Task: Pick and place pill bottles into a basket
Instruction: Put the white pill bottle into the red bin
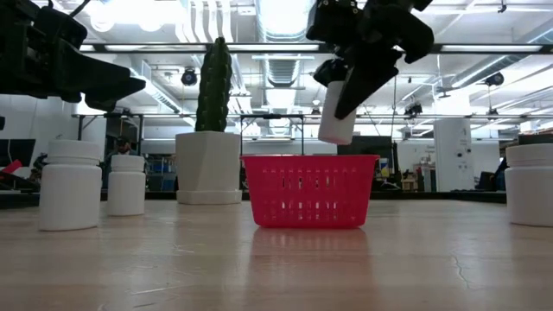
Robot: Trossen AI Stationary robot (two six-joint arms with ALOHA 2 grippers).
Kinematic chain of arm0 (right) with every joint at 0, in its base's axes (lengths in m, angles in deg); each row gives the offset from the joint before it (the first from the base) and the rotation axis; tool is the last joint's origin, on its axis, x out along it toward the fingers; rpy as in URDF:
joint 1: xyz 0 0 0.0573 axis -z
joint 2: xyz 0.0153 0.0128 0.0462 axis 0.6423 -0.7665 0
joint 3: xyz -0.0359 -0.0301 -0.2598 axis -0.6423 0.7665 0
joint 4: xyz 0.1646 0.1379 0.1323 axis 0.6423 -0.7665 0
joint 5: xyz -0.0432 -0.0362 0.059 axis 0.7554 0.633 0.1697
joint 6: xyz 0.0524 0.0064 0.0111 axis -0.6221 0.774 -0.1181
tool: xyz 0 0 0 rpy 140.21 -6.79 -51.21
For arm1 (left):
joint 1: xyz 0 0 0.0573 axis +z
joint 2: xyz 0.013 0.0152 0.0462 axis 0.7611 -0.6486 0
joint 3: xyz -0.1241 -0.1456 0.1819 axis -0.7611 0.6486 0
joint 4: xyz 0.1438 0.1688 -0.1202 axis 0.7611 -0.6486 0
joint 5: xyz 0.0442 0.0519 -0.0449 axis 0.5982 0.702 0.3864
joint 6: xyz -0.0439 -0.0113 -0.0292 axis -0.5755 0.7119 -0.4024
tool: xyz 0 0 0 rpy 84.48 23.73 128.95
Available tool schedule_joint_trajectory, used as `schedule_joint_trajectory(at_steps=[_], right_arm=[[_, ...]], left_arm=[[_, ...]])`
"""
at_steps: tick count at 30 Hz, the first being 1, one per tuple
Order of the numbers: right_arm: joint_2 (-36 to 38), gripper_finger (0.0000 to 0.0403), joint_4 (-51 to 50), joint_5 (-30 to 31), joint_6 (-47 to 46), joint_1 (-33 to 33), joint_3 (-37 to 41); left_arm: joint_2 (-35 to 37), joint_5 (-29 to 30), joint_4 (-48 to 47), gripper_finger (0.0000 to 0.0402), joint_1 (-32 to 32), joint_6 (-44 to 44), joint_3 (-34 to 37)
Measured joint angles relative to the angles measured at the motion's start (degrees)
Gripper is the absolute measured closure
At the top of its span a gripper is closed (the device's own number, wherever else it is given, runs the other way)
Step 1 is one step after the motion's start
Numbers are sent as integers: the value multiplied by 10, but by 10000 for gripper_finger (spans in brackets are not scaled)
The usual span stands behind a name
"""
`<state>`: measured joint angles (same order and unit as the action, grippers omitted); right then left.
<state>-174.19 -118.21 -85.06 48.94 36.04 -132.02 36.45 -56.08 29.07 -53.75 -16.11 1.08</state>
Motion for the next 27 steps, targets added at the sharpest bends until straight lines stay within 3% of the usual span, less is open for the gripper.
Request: schedule_joint_trajectory(at_steps=[27], right_arm=[[-49, 239, 48, 2, 20, -3, 10]], left_arm=[[-7, 3, 0, 175, 0, 0, 0]])
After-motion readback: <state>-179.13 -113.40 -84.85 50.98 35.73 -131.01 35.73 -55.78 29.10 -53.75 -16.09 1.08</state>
